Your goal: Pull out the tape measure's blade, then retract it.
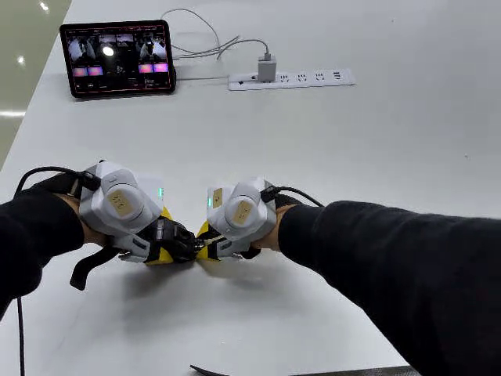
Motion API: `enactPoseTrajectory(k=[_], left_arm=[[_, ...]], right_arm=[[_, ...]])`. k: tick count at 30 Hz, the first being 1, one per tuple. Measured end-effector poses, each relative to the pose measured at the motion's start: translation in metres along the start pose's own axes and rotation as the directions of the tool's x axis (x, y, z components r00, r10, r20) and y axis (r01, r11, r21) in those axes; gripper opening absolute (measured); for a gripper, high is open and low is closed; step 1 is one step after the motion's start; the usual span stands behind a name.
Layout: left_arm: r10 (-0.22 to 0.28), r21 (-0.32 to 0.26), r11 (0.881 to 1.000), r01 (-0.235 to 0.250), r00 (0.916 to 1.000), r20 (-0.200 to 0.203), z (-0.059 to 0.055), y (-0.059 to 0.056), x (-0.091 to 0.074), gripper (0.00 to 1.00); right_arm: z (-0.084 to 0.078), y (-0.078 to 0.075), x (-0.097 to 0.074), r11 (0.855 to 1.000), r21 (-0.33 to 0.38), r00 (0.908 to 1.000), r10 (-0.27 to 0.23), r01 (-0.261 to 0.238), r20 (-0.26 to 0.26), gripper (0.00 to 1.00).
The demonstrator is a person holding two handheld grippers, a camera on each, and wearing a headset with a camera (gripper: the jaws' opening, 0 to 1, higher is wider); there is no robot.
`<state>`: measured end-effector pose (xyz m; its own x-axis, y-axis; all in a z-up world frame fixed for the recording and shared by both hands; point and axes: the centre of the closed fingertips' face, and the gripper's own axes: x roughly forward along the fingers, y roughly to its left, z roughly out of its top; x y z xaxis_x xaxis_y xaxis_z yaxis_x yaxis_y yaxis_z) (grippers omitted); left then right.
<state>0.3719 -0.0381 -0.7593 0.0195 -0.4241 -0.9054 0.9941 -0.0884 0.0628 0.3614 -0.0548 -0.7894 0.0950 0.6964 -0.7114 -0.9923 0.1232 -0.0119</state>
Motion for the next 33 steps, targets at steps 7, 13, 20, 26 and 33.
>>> enactPoseTrajectory(k=[7,13,20,26,33], left_arm=[[-0.001,0.002,1.0,0.001,1.0,-0.002,-0.0003,-0.0001,-0.0007,0.31],[0.0,-0.001,1.0,0.0,1.0,0.001,-0.0007,-0.0003,-0.0013,0.31],[0.006,-0.008,1.0,-0.006,1.0,-0.001,-0.0008,-0.0004,-0.0016,0.31],[0.013,-0.012,1.0,-0.013,0.9999,0.004,-0.0007,-0.0006,-0.0023,0.31],[0.016,-0.017,1.0,-0.016,0.9999,0.005,-0.0003,-0.0007,-0.0027,0.31]], right_arm=[[-0.0011,0.0001,-0.0003,1.0,0.0,1.0,0.004,-0.004,0.002,0.09],[-0.0024,-0.0001,-0.0019,1.0,-0.005,0.9999,0.015,-0.015,-0.003,0.08],[-0.0025,0.0001,-0.0026,1.0,0.0,0.9999,0.01,-0.01,-0.003,0.08],[-0.0052,-0.0005,-0.005,1.0,0.007,0.9999,0.013,-0.013,-0.005,0.08],[-0.008,-0.0009,-0.0083,1.0,0.009,0.9999,0.01,-0.01,-0.007,0.08]])
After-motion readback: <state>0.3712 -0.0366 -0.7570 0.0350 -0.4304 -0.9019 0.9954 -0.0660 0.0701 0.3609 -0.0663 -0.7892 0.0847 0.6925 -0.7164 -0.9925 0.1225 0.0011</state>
